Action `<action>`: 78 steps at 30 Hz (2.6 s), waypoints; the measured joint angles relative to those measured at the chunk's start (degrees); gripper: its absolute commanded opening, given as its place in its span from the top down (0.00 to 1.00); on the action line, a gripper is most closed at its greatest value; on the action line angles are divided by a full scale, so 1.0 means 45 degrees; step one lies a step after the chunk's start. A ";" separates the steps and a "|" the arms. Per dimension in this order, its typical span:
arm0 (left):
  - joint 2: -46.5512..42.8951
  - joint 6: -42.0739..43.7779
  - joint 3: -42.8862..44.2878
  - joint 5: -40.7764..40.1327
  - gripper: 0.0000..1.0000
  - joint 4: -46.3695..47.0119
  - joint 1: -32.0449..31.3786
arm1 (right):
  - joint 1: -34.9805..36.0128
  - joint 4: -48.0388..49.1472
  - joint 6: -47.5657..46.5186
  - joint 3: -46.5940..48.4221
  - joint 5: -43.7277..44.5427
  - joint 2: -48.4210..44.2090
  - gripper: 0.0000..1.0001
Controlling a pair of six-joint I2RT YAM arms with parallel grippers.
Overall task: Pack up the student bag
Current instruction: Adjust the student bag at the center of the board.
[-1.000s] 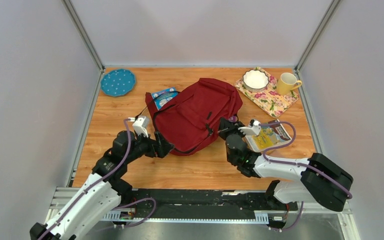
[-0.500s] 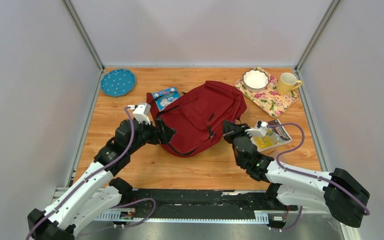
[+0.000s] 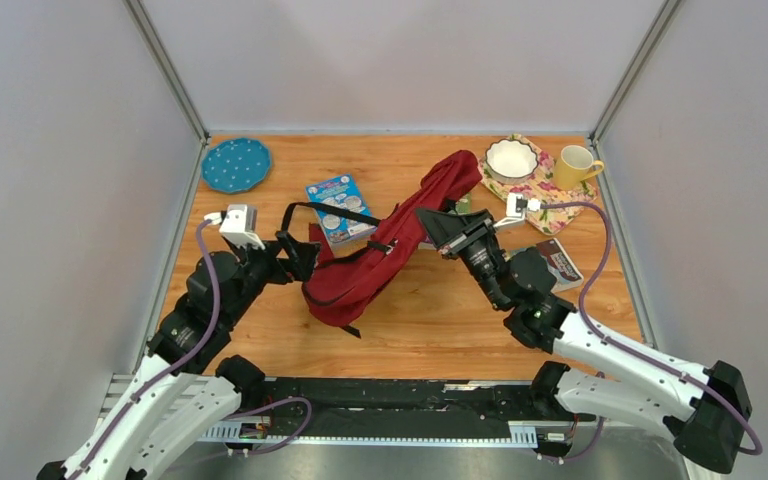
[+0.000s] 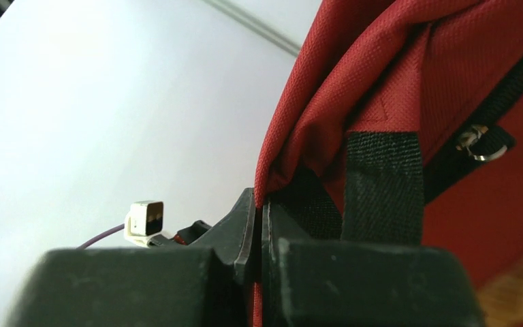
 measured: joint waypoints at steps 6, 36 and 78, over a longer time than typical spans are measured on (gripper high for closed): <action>-0.0816 0.0117 0.0199 -0.1166 0.01 -0.1054 -0.0005 | -0.0253 0.0782 0.0092 0.1331 -0.2040 0.2025 1.00; -0.1394 0.0393 -0.0189 -0.1622 0.01 -0.1715 -0.0005 | -0.5440 0.3293 0.0763 0.3711 -0.6363 1.0331 1.00; 0.6188 -0.0214 -0.4051 -0.0355 0.67 0.5100 -0.3201 | -0.1010 0.8728 0.1559 -0.3866 -0.2744 0.9685 0.34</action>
